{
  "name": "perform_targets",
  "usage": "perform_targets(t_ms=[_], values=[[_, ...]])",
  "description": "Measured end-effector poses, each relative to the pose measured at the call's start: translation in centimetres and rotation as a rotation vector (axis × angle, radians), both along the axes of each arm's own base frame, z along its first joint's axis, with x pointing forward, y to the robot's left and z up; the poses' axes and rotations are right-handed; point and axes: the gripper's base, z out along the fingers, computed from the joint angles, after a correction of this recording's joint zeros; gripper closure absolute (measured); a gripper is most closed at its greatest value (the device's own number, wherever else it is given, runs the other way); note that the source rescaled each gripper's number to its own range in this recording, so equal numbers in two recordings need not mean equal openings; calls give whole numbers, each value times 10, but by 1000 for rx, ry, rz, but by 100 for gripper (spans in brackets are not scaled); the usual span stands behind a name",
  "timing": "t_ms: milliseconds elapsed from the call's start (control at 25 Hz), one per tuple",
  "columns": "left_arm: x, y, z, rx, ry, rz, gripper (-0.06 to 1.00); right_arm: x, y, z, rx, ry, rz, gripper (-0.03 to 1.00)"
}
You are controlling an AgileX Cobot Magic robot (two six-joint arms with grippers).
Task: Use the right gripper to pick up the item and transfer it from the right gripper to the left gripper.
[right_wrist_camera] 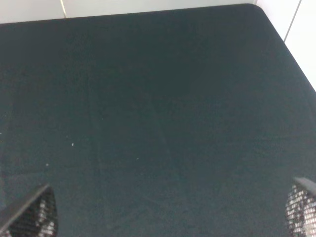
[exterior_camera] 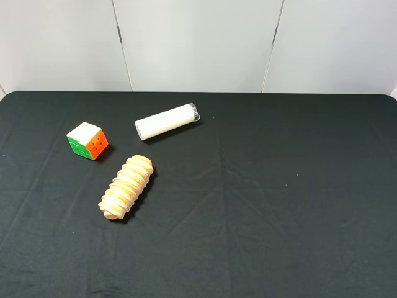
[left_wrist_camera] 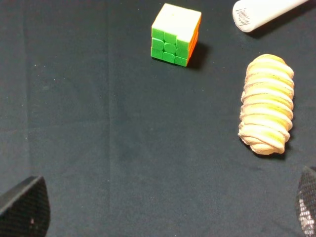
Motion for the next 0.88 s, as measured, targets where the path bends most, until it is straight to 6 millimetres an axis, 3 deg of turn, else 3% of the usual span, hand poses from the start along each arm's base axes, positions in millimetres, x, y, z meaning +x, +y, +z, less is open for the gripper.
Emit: perform_targets(t_ms=[880], values=[[0,0,0,0,0,0,-6,0,0,0,0,0,0,-3]])
